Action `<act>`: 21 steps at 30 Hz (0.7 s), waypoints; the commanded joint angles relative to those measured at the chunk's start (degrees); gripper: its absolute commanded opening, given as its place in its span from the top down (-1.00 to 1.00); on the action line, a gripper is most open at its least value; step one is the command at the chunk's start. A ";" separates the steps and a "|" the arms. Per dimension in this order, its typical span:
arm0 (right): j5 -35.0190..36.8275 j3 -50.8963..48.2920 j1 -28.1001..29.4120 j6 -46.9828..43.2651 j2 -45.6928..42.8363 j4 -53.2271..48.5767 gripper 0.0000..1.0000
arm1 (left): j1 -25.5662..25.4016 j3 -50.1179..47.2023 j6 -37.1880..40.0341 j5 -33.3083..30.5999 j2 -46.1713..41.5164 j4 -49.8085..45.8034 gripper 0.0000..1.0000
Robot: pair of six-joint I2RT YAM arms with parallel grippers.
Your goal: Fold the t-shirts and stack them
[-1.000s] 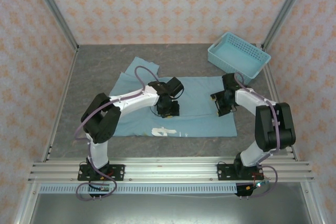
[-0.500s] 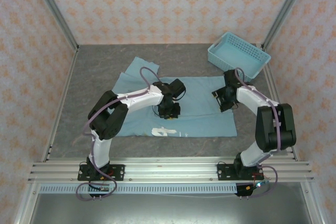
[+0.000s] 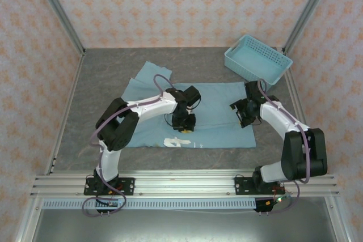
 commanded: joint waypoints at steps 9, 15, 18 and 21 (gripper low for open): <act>-0.22 -0.08 -0.24 -0.46 -1.66 -1.98 -0.30 | 2.16 7.99 3.03 -3.07 7.58 -3.56 0.72; -0.23 -0.96 -0.24 -0.47 -1.58 -1.62 -0.30 | 3.63 9.83 3.99 -2.67 7.94 -4.63 0.72; 0.00 -1.13 -0.24 -0.38 -1.50 -1.60 -0.30 | 3.63 10.25 3.97 -1.63 7.94 -4.82 0.72; 0.37 -1.43 -0.24 -0.53 -1.40 -1.59 -0.30 | 3.63 10.43 3.94 -2.25 7.67 -5.20 0.72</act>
